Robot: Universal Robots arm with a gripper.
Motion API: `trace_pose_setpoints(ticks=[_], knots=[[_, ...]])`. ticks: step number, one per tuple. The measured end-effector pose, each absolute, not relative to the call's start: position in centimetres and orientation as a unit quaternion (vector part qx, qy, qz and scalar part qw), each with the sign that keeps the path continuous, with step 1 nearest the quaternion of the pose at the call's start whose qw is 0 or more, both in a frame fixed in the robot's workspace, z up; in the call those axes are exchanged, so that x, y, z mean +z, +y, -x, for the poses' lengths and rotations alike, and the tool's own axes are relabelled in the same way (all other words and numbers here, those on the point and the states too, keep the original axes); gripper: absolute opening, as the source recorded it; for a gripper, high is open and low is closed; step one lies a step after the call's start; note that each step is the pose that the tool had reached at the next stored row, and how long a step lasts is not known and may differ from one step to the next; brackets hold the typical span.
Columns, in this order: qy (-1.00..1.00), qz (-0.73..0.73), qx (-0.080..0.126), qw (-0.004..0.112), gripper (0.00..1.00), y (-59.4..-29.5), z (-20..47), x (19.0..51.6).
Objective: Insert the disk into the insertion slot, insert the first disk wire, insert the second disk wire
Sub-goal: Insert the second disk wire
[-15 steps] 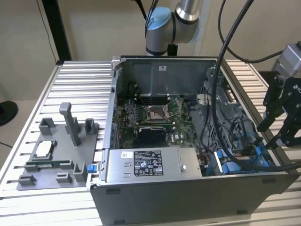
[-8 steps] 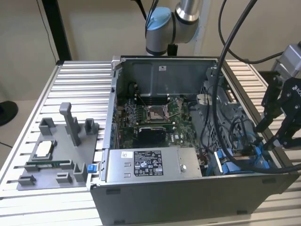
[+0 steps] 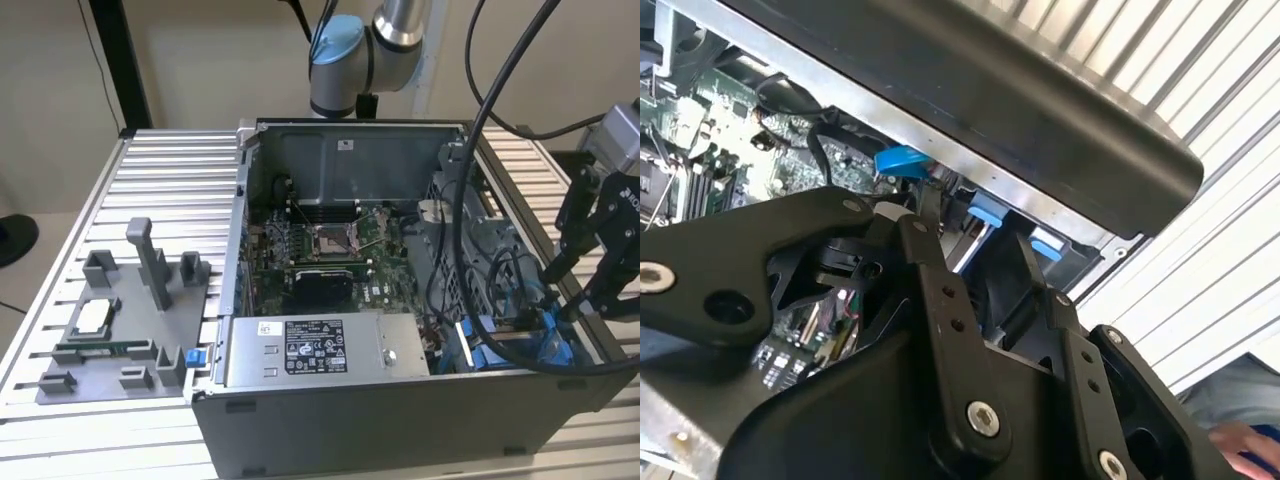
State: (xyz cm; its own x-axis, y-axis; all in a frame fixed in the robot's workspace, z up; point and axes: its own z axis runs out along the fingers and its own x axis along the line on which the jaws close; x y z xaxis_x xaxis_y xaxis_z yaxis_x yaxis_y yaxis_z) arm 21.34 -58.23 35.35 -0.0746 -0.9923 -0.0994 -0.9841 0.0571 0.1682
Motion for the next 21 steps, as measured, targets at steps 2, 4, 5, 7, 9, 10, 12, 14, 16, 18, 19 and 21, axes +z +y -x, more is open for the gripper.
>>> trace_pose_setpoints(ticks=[2, 4, 5, 7, 9, 10, 12, 14, 16, 18, 19, 21], knots=[[-0.727, -0.68, -0.096, 0.021, 1.0, -58.25, -21.37, 35.33], [-0.727, -0.68, -0.096, 0.021, 1.0, -58.32, -21.51, 35.3], [-0.727, -0.68, -0.096, 0.021, 1.0, -58.38, -21.61, 35.27], [-0.727, -0.68, -0.096, 0.021, 1.0, -58.4, -21.64, 35.26], [-0.727, -0.68, -0.096, 0.021, 1.0, -58.41, -21.67, 35.25], [-0.727, -0.68, -0.096, 0.021, 1.0, -58.42, -21.68, 35.25], [-0.727, -0.68, -0.096, 0.021, 1.0, -58.44, -21.7, 35.24], [-0.727, -0.68, -0.096, 0.021, 1.0, -58.45, -21.73, 35.23], [-0.727, -0.68, -0.096, 0.021, 1.0, -58.46, -21.75, 35.24], [-0.726, -0.68, -0.099, 0.018, 1.0, -58.46, -21.75, 35.23], [-0.726, -0.68, -0.1, 0.017, 1.0, -58.45, -21.75, 35.23], [-0.726, -0.68, -0.1, 0.017, 1.0, -58.45, -21.74, 35.23]])
